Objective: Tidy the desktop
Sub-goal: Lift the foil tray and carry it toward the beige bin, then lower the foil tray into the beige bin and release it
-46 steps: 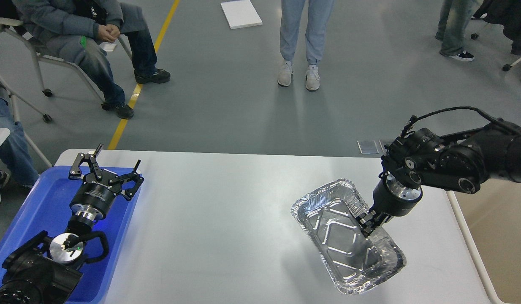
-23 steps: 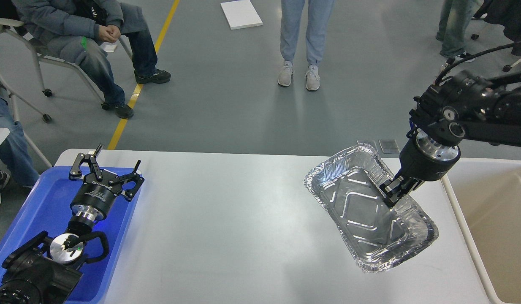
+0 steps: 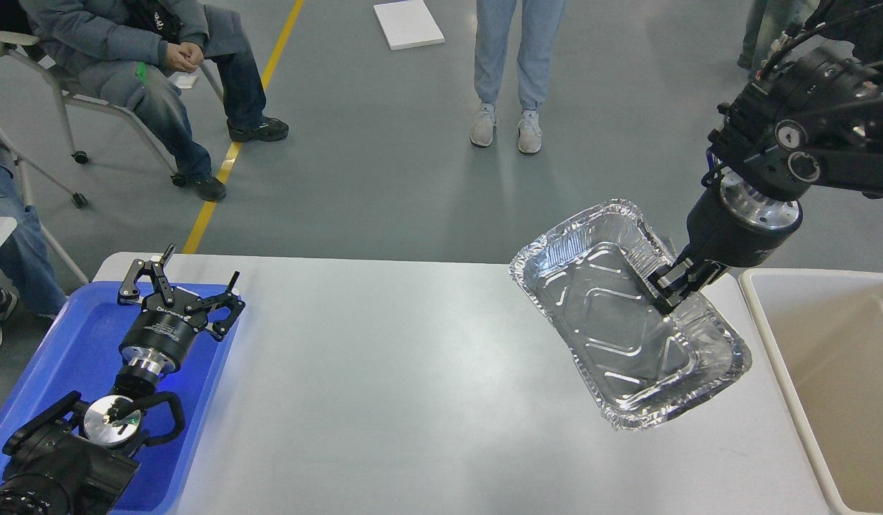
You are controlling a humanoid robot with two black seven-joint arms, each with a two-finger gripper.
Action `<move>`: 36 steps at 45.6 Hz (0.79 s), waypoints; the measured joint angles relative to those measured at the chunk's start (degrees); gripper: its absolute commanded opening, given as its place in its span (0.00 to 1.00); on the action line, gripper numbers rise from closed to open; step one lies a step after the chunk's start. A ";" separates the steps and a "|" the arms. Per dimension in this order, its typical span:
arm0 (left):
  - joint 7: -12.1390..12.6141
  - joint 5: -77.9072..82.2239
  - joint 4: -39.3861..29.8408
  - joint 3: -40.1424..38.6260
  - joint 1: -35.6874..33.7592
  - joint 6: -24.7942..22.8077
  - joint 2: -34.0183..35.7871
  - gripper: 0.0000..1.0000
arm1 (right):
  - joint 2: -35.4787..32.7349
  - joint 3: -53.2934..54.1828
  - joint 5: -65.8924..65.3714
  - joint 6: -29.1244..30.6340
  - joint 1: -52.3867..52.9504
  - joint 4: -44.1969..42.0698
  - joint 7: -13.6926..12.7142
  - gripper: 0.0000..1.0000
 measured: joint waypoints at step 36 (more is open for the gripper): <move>0.02 0.01 0.01 -0.01 0.00 0.00 0.00 1.00 | -11.09 -1.05 2.03 0.15 -9.80 -14.27 -0.04 0.00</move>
